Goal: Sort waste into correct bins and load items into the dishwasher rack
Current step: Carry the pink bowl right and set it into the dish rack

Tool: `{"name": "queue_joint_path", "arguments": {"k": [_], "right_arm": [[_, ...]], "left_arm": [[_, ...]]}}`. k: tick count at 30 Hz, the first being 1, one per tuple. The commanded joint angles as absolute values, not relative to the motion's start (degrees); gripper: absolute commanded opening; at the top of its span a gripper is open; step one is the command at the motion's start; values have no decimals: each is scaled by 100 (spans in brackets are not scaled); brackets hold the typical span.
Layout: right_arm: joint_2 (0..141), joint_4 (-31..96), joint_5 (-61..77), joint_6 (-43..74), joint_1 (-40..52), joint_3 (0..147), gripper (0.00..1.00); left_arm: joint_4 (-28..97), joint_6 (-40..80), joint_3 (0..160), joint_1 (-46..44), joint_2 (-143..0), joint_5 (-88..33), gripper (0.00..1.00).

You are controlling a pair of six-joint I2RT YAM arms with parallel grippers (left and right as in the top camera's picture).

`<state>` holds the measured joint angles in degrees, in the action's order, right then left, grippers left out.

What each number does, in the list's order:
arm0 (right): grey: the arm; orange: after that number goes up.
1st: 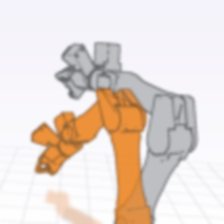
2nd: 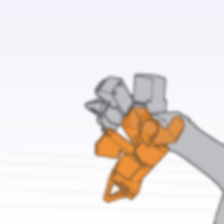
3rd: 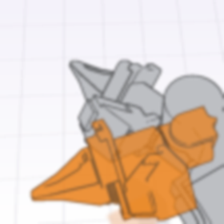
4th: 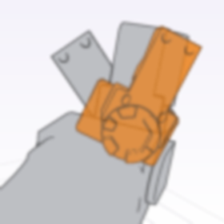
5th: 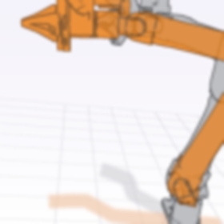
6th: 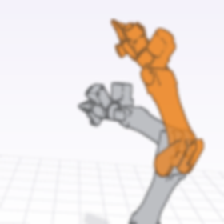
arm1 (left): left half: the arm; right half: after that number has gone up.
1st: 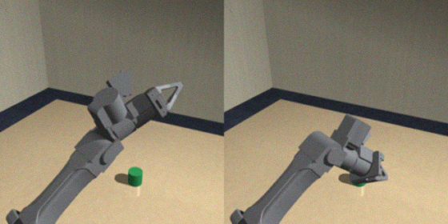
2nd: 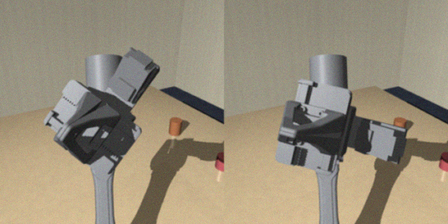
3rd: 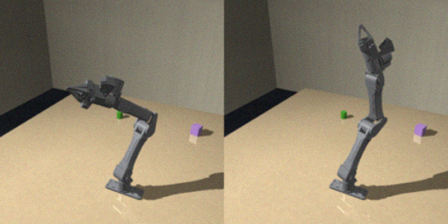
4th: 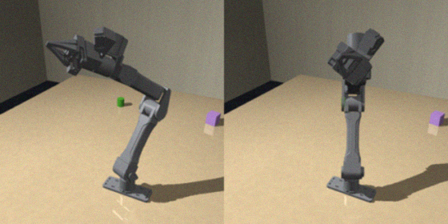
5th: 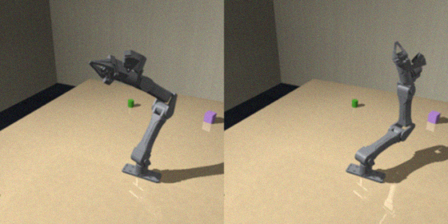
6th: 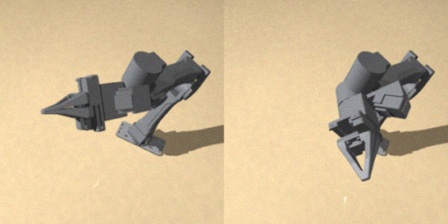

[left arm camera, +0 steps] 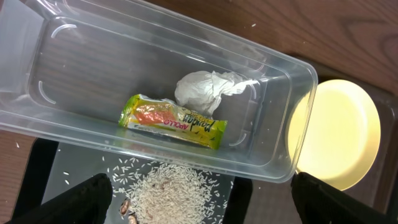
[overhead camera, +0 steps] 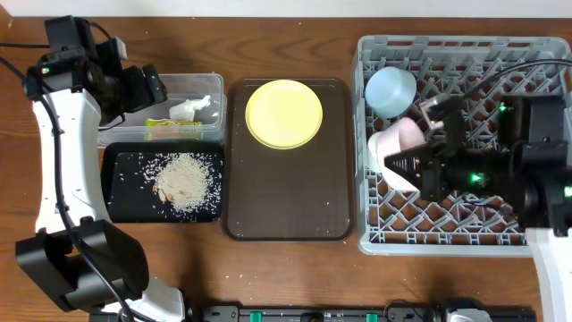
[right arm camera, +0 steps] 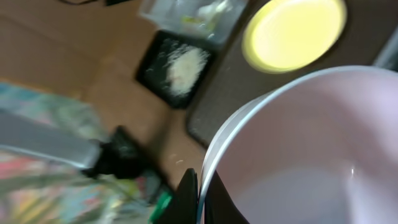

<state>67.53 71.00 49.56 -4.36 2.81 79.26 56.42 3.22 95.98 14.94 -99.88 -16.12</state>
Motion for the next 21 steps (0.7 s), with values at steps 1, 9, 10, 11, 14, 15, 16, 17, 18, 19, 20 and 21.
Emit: {"name": "queue_joint_path", "arguments": {"k": [1,9,10,11,14,15,16,17,18,19,20,21], "right_arm": [[7013,7310,6353,-1225,-148,7599,1],[7679,7255,7937,-2176,-668,6353,1],[7795,7253,8068,-2296,-733,6217,1],[7896,7249,8138,-2375,-790,6114,1],[8202,7218,8200,-2589,-958,5813,1],[8305,7220,8195,-2692,-1013,5734,1],[8405,7218,8195,-2775,-1063,5658,1],[8486,7216,8193,-2851,-1111,5599,1],[8567,7216,8191,-2923,-1160,5544,1],[8654,7216,8178,-3017,-1221,5492,1],[8739,7216,8136,-3070,-1286,5448,1],[8803,7218,8086,-3098,-1343,5422,1]], "left_arm": [[5651,375,9688,1509,-9994,-1577,95],[5651,375,9688,1509,-9994,-1577,95],[5651,375,9686,1509,-9994,-1577,95],[5651,375,9686,1509,-9994,-1577,95],[5651,375,9688,1509,-9994,-1577,95],[5651,375,9688,1509,-9994,-1577,95],[5651,375,9686,1509,-9994,-1577,95],[5651,375,9688,1509,-9994,-1577,95],[5651,375,9686,1509,-9994,-1577,95],[5651,375,9688,1509,-9994,-1577,95],[5651,375,9688,1509,-9994,-1577,95],[5651,375,9688,1509,-9994,-1577,95]]}}
